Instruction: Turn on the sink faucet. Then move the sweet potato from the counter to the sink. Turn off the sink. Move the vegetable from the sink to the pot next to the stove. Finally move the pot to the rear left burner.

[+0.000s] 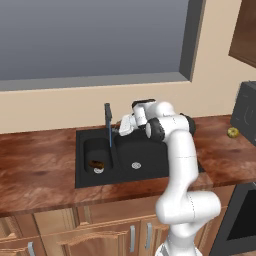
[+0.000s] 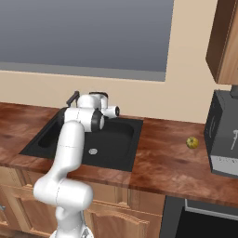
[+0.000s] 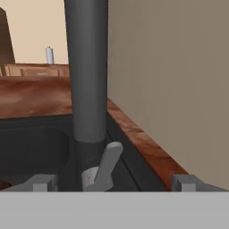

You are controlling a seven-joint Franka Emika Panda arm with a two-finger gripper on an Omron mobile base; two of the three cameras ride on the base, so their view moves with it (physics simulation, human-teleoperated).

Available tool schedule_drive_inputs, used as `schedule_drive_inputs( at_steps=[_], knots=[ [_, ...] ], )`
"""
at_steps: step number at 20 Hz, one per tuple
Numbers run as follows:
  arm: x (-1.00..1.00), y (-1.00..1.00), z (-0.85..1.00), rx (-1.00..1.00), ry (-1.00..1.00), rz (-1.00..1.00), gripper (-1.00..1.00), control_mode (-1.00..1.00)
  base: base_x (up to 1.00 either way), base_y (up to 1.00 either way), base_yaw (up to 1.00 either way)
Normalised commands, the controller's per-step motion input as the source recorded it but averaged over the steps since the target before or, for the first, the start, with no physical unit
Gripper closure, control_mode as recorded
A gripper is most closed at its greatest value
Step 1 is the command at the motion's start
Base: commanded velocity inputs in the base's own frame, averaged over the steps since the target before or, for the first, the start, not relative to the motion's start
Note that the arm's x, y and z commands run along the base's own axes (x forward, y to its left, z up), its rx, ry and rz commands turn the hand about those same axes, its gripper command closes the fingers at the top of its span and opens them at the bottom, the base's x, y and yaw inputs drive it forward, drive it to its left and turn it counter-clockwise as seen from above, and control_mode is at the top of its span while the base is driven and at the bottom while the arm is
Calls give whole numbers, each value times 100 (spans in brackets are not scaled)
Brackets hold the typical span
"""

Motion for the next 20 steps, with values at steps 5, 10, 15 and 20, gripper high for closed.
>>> schedule_drive_inputs(
  at_steps=[5,10,15,20],
  knots=[
    [13,7,-9,0,3,3,-100,-100,0,0,0],
    [12,7,-4,0,1,3,-100,-100,0,0,0],
    [5,8,0,1,0,3,-100,-100,0,0,0],
    [1,12,0,0,0,3,-100,-100,0,0,0]
  ],
)
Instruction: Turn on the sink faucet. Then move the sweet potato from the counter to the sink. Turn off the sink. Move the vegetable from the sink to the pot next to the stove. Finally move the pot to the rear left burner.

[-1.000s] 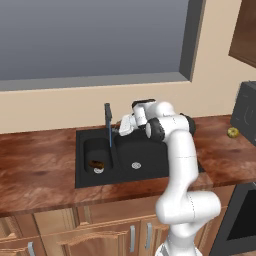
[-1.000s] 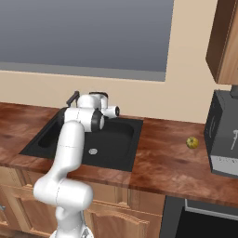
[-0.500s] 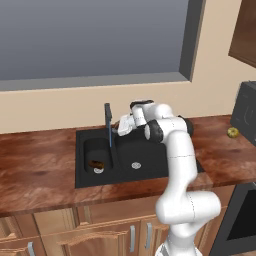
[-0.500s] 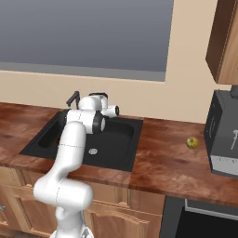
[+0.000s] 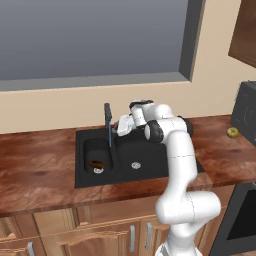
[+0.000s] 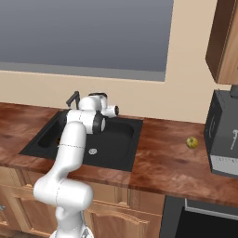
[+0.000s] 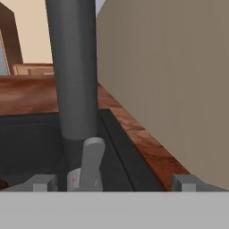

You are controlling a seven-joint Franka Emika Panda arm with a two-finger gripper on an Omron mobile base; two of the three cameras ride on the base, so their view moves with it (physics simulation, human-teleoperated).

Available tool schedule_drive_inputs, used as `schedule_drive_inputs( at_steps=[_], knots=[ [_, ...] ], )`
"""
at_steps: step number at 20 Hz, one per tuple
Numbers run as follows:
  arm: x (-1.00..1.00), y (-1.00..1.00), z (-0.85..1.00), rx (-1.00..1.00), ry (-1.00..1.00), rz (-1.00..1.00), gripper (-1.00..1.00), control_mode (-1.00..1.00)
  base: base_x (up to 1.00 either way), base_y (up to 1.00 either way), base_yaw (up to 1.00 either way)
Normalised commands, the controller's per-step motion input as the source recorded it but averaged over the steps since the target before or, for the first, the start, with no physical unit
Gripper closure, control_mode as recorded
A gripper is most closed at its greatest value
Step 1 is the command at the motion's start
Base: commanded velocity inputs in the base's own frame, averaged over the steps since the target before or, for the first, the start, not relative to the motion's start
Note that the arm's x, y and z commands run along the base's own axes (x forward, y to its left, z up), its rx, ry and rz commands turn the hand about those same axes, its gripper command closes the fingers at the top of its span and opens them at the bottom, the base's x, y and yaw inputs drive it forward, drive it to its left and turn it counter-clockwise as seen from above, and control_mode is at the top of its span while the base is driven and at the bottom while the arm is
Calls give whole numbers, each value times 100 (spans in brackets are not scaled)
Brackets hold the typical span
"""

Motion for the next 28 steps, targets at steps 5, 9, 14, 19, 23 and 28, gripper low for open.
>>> schedule_drive_inputs(
  at_steps=[5,9,14,19,23,28],
  knots=[
    [0,18,0,0,0,2,-100,-100,0,0,0],
    [0,26,1,0,0,1,-100,-100,0,0,0],
    [0,28,1,0,0,0,-100,-100,0,0,0],
    [0,28,2,0,0,0,-100,-100,0,0,0],
    [0,32,12,0,0,1,-100,-100,0,0,0],
    [0,38,25,-2,0,2,-100,-100,0,0,0]
  ],
)
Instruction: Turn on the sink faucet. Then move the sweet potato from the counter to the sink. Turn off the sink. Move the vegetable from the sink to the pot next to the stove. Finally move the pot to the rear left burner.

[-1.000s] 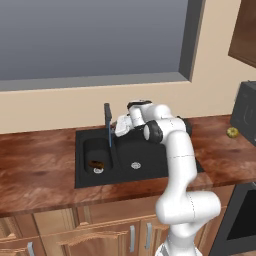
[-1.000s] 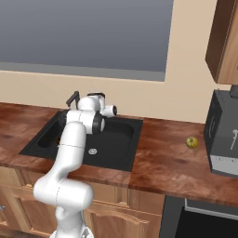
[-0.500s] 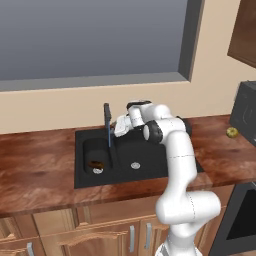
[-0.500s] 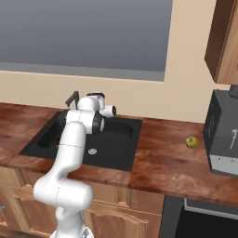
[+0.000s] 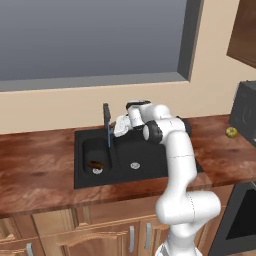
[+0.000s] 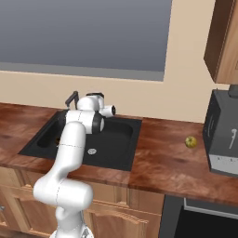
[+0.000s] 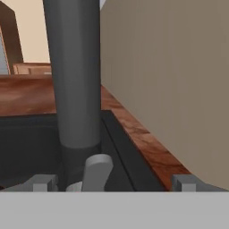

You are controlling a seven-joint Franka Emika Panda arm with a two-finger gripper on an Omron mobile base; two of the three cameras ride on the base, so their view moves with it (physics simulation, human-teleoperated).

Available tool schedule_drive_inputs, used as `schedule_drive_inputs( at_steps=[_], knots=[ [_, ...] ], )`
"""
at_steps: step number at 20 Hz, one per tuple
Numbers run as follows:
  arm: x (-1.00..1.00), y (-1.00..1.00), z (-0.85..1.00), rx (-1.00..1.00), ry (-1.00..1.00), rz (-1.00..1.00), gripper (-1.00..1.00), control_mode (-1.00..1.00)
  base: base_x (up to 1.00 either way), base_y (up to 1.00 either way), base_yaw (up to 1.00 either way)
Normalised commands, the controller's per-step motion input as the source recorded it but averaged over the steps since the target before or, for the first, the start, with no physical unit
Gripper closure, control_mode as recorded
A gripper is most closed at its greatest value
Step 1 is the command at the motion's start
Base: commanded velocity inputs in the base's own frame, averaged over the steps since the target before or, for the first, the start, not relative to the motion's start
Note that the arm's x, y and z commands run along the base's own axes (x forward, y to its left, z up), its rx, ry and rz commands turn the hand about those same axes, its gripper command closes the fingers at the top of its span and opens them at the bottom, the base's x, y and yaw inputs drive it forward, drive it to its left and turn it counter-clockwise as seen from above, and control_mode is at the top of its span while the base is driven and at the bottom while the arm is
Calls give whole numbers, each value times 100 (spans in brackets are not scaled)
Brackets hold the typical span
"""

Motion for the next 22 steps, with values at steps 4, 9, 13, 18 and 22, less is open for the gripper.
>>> schedule_drive_inputs(
  at_steps=[4,9,13,18,22],
  knots=[
    [0,40,27,-4,0,2,-100,-100,0,0,0],
    [0,43,26,-5,0,1,-100,-100,0,0,0],
    [0,47,27,-5,0,1,-100,-100,0,0,0],
    [-1,51,26,-3,0,2,-100,-100,0,0,0],
    [-6,55,25,-2,0,3,-100,-100,0,0,0]
  ],
)
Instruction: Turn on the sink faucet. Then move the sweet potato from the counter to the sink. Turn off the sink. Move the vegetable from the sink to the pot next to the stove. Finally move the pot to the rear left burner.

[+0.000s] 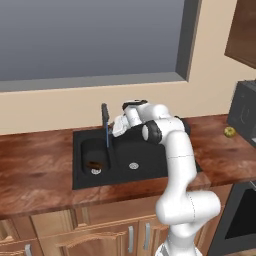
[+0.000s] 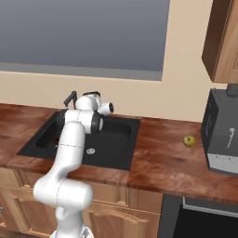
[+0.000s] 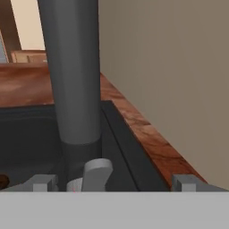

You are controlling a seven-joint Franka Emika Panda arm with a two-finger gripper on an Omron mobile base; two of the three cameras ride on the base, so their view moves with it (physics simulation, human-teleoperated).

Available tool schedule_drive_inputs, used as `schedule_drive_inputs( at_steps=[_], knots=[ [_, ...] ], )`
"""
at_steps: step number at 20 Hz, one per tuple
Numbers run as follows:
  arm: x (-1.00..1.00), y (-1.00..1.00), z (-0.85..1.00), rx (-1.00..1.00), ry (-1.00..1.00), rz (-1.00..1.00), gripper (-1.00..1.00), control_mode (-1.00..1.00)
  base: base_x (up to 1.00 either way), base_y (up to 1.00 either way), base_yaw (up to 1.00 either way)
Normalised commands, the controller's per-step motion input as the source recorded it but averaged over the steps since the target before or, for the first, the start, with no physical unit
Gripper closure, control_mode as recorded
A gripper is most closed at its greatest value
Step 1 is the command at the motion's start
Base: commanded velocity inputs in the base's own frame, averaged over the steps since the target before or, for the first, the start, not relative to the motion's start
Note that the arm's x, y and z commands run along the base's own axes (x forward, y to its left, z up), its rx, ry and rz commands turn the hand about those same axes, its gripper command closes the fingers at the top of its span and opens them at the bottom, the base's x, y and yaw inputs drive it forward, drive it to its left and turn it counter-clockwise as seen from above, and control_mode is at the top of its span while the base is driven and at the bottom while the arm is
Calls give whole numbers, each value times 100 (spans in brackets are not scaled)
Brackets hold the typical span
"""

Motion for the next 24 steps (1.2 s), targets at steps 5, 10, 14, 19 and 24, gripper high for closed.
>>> schedule_drive_inputs(
  at_steps=[5,10,14,19,24],
  knots=[
    [-10,55,28,-2,0,2,-100,-100,0,0,0],
    [-11,57,32,-5,0,1,-100,-100,0,0,0],
    [-12,57,31,-6,0,0,-100,-100,0,0,0],
    [-12,57,29,-6,0,0,-100,-100,0,0,0],
    [-13,57,25,-7,0,0,-100,-100,0,0,0]
  ],
)
